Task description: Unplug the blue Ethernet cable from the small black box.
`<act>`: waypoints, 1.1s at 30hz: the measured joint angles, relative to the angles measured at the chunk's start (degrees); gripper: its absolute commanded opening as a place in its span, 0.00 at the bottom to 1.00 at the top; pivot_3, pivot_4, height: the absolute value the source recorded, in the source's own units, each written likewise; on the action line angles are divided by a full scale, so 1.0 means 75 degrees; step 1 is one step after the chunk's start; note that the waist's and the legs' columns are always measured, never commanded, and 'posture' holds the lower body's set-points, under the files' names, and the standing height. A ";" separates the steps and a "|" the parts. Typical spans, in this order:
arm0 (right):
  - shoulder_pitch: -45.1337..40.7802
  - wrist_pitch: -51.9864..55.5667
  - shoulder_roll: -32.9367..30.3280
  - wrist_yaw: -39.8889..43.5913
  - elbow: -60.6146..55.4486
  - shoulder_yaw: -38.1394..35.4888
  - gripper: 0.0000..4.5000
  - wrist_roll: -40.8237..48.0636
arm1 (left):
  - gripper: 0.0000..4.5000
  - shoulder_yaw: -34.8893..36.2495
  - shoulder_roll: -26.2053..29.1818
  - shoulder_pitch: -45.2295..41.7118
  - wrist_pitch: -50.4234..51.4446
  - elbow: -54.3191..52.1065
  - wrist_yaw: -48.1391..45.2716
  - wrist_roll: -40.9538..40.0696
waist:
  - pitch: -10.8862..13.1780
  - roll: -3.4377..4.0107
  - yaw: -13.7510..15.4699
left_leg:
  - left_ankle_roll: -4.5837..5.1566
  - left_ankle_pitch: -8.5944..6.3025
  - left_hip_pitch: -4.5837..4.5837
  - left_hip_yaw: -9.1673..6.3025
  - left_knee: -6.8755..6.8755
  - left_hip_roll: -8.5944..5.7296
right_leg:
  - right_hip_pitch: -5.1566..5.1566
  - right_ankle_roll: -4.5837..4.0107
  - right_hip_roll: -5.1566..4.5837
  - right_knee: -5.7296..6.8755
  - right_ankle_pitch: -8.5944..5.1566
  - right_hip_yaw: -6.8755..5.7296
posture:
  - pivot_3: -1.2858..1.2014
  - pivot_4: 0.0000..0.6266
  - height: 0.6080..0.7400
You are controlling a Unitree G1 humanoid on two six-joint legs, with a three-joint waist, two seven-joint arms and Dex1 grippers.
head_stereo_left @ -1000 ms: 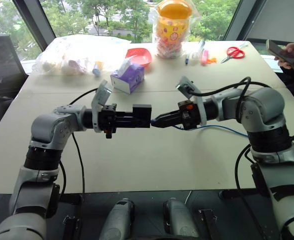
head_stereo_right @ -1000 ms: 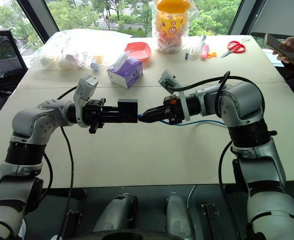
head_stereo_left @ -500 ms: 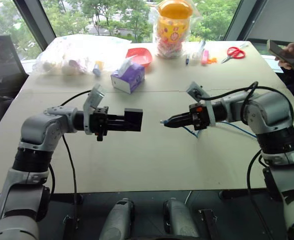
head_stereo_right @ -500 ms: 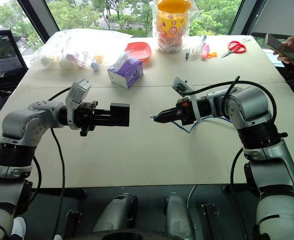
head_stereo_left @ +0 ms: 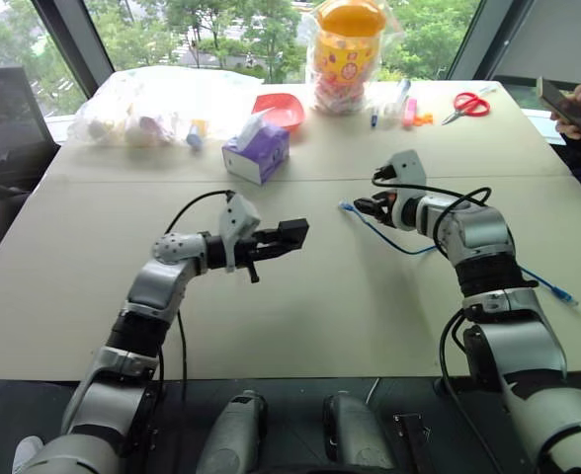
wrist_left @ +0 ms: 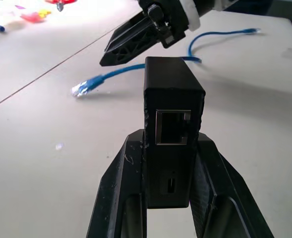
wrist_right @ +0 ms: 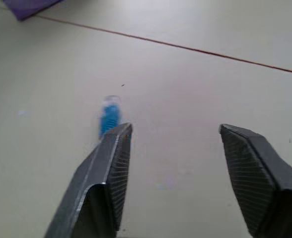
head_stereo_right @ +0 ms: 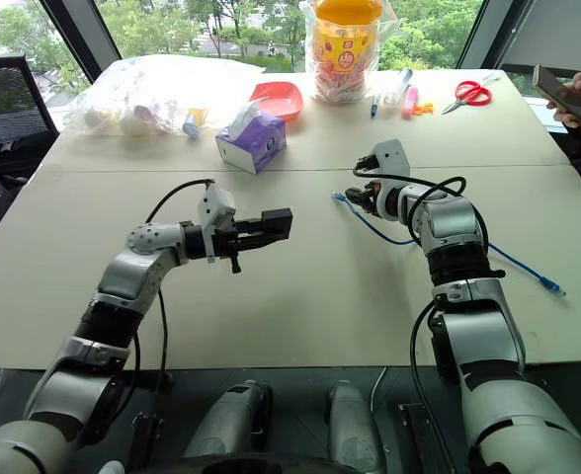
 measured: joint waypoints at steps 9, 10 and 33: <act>0.0217 0.1428 0.0160 -0.1356 -0.2178 -0.1641 0.99 0.0533 | 0.11 0.0002 -0.0635 -0.0328 -0.1940 0.2104 0.0847 0.0796 | -0.0001 0.0002 -0.0032 | 0.0007 -0.0002 0.0003 0.0005 0.0000 0.0006 | -0.0005 0.0002 0.0011 0.0015 0.0000 -0.0003 | 0.52 0.24 1.00; 0.0402 0.1612 0.0185 -0.1467 -0.2556 -0.1743 0.99 0.0566 | 0.11 0.0016 -0.0671 -0.0354 -0.2170 0.2300 0.0895 0.0842 | -0.0002 0.0003 -0.0026 | 0.0008 -0.0003 0.0005 0.0005 0.0000 0.0007 | -0.0001 0.0002 0.0010 0.0015 0.0000 -0.0003 | 0.52 0.24 1.00; 0.1794 0.3548 0.0708 -0.2175 -0.5248 -0.2344 1.00 0.0940 | 0.99 0.0542 -0.0317 -0.0161 -0.2094 0.2886 0.0548 0.0639 | -0.0014 0.0020 -0.0102 | 0.0031 0.0007 0.0041 0.0001 0.0014 0.0018 | 0.0034 0.0001 0.0024 0.0019 0.0003 -0.0002 | 0.52 0.24 1.00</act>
